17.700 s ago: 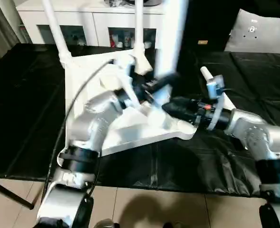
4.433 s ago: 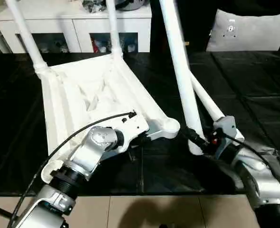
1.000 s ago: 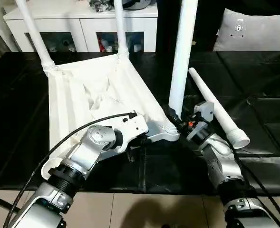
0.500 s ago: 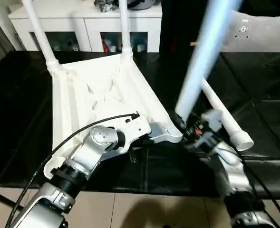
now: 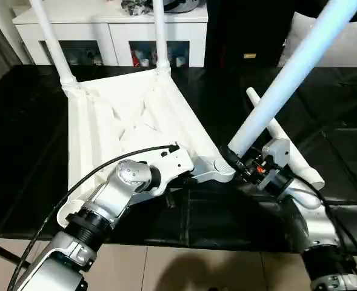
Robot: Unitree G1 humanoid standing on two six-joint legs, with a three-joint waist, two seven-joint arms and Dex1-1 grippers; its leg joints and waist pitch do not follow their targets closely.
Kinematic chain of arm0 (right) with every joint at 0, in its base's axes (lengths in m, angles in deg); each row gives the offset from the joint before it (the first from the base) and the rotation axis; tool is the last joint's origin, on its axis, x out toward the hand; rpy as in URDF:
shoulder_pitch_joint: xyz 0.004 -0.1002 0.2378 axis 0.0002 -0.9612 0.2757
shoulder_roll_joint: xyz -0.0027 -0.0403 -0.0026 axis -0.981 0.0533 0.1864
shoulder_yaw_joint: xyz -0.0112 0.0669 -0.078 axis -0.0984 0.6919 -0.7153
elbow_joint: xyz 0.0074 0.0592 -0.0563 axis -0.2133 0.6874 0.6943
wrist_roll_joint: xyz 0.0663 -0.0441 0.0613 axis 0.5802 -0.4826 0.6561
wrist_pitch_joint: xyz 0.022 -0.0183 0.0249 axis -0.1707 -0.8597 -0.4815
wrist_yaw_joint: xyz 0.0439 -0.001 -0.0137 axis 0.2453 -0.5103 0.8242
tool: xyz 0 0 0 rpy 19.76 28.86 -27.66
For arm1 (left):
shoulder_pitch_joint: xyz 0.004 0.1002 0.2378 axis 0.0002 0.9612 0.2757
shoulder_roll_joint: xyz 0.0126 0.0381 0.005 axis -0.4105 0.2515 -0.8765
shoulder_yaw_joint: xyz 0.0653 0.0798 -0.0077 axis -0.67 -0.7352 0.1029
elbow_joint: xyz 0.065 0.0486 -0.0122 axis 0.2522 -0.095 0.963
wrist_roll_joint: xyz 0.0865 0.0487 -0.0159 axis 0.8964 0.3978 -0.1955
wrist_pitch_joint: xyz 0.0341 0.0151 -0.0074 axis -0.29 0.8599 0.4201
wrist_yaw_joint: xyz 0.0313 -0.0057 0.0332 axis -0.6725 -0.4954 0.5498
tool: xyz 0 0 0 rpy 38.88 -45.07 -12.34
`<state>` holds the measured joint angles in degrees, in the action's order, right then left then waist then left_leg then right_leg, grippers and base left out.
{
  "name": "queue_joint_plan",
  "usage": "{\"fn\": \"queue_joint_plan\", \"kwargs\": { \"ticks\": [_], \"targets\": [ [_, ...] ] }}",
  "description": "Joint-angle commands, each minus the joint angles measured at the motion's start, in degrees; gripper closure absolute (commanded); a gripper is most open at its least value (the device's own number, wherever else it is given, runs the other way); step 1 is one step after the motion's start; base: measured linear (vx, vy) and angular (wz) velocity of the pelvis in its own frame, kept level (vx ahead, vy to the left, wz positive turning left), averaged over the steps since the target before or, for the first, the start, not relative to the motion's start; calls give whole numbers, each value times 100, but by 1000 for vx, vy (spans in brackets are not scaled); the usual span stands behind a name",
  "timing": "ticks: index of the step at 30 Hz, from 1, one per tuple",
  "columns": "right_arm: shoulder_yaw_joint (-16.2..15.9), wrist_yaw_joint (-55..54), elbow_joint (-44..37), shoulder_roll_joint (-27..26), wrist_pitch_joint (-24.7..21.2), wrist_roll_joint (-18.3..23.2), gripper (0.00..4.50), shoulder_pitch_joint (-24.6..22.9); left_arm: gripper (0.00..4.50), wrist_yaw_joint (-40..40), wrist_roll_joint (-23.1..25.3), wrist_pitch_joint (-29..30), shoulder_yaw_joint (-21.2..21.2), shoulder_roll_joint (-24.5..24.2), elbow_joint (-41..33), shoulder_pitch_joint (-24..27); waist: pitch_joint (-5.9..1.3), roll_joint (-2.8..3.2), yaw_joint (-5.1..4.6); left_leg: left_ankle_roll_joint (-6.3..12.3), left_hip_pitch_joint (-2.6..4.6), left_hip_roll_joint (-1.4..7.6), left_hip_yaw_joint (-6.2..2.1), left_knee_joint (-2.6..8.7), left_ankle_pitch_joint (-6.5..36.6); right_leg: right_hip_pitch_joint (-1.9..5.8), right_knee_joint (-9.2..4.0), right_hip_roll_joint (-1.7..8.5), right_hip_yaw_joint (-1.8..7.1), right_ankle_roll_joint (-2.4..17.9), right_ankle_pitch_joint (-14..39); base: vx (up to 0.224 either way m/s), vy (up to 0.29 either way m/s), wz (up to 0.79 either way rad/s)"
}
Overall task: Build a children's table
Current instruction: Insert table leg to table base
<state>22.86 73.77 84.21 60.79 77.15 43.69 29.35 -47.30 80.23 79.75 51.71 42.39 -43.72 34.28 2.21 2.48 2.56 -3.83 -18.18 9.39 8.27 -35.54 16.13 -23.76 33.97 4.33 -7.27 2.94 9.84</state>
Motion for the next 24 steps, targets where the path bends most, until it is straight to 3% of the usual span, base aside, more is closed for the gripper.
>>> {"fn": "queue_joint_plan", "kwargs": {
  "ticks": [1, 4, 6, 14, 15, 18, 19, 21, 24],
  "targets": [
    [28, 162, 76, 413, -546, -122, 263, -274, 450, 45, 195, 86, 70, -238, 164, 81, -309, -45, 12, 910, -183, 319, -79, 409, -319, 454, -421, 480, 383, 944, 1392, 0, 0, 0],
    [-57, 334, -48, 562, -812, -97, 263, -311, 450, 2, 196, 62, 52, -261, 167, 76, -308, -67, 25, 977, -190, 299, -71, 400, -360, 454, -439, 480, 377, 892, 1485, 0, 0, 0],
    [-100, 372, -30, 631, -916, -123, 263, -261, 450, -57, 198, 16, 26, -287, 180, 58, -306, -51, 31, 956, -179, 307, -71, 401, -334, 437, -452, 479, 374, 869, 1603, 0, 0, 0],
    [-233, 537, 380, 714, -1521, -100, 263, 590, 450, -518, 239, -399, -149, -463, 395, -166, -321, -37, 29, 856, -177, 300, -81, 395, -361, 441, -427, 472, 367, 945, 1444, 0, 0, 0],
    [-330, 617, 556, 740, -1650, -165, 263, 841, 450, -670, 247, -525, -197, -512, 456, -226, -322, -81, 15, 868, -180, 295, -79, 398, -374, 449, -426, 465, 362, 952, 1430, 0, 0, 0],
    [-524, 700, 868, 789, -1708, -404, 263, 1124, 450, -811, 289, -646, -269, -569, 548, -308, -318, -44, 0, 825, -182, 287, -77, 392, -306, 447, -430, 481, 356, 963, 1565, 0, 0, 0],
    [-651, 768, 1058, 821, -1712, -557, 263, 1278, 450, -857, 321, -717, -305, -590, 635, -372, -316, -88, -5, 786, -187, 289, -65, 391, -311, 456, -433, 481, 364, 928, 1577, 0, 0, 0],
    [-781, 893, 1219, 843, -1685, -686, 263, 1410, 450, -905, 333, -792, -330, -593, 719, -426, -318, -56, 0, 764, -175, 296, -67, 387, -334, 440, -416, 477, 359, 971, 1535, 0, 0, 0],
    [-909, 1022, 1467, 843, -1642, -811, 263, 1636, 450, -983, 366, -894, -373, -603, 818, -496, -320, -59, -10, 767, -175, 312, -67, 388, -326, 443, -406, 488, 364, 1035, 1408, 0, 0, 0]
  ]
}}
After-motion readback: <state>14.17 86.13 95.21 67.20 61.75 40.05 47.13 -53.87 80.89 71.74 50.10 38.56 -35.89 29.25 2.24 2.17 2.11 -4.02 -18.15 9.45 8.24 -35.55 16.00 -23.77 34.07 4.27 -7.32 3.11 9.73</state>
